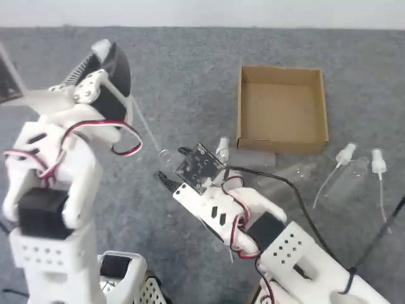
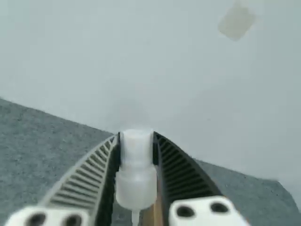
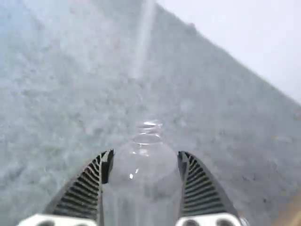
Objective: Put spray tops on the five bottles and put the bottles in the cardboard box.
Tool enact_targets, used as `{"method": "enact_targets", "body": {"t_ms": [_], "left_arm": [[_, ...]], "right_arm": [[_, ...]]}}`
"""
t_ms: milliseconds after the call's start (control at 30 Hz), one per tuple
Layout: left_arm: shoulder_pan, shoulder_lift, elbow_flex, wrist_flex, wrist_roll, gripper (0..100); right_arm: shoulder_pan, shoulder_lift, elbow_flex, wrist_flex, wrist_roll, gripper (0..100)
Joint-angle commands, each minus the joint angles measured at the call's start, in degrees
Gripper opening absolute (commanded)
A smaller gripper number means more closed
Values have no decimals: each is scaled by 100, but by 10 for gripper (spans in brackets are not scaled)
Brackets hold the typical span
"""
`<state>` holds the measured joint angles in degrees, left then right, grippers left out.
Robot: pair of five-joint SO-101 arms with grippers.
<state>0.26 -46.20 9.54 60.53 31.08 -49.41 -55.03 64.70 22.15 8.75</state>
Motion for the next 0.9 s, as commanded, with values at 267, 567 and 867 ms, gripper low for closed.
{"method": "enact_targets", "body": {"t_ms": [267, 567, 867], "left_arm": [[18, -132, 1138, -730, 123, 10], [-264, -141, 541, -721, -53, 10], [-202, -132, 963, -721, -26, 10]], "right_arm": [[-48, -426, 26, -119, -62, 6], [-48, -470, 26, -4, -62, 6], [-57, -470, 35, -4, -62, 6]]}}
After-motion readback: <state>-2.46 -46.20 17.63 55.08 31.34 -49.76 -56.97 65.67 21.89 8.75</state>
